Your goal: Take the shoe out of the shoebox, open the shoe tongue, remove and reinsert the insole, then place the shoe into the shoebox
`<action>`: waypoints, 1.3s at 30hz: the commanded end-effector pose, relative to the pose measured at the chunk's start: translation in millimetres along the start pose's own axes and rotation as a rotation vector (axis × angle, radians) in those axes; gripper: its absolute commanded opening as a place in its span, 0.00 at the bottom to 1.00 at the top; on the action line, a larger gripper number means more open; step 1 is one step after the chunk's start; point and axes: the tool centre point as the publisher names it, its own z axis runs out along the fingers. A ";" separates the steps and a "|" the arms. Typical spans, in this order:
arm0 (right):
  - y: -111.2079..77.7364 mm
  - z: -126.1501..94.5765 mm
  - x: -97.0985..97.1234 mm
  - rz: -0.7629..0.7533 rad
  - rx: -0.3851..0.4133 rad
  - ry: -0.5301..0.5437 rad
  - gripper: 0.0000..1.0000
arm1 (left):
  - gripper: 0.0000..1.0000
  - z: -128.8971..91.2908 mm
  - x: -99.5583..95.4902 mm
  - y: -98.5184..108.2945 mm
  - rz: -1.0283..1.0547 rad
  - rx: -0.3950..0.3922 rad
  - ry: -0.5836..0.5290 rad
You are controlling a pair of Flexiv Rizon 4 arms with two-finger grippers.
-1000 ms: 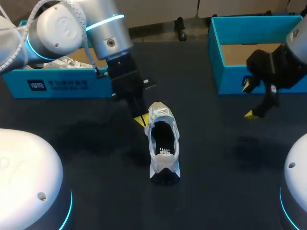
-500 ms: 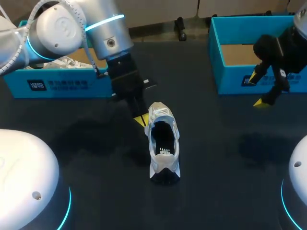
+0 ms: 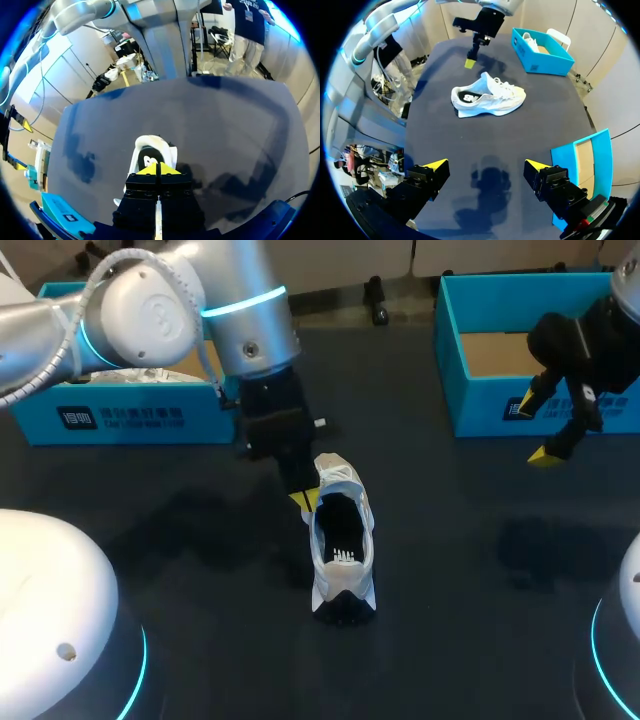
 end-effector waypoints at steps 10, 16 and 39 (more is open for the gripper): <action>0.2 0.8 -0.8 0.001 0.003 0.001 1.00 | 0.00 33.0 -19.6 9.1 0.088 -0.131 0.054; 0.2 0.8 -0.8 0.001 0.003 0.001 1.00 | 0.00 49.6 -15.9 19.8 0.119 -0.285 0.077; 0.2 0.8 -0.8 0.001 0.003 0.001 1.00 | 0.00 81.6 -17.6 39.9 0.092 -0.475 0.143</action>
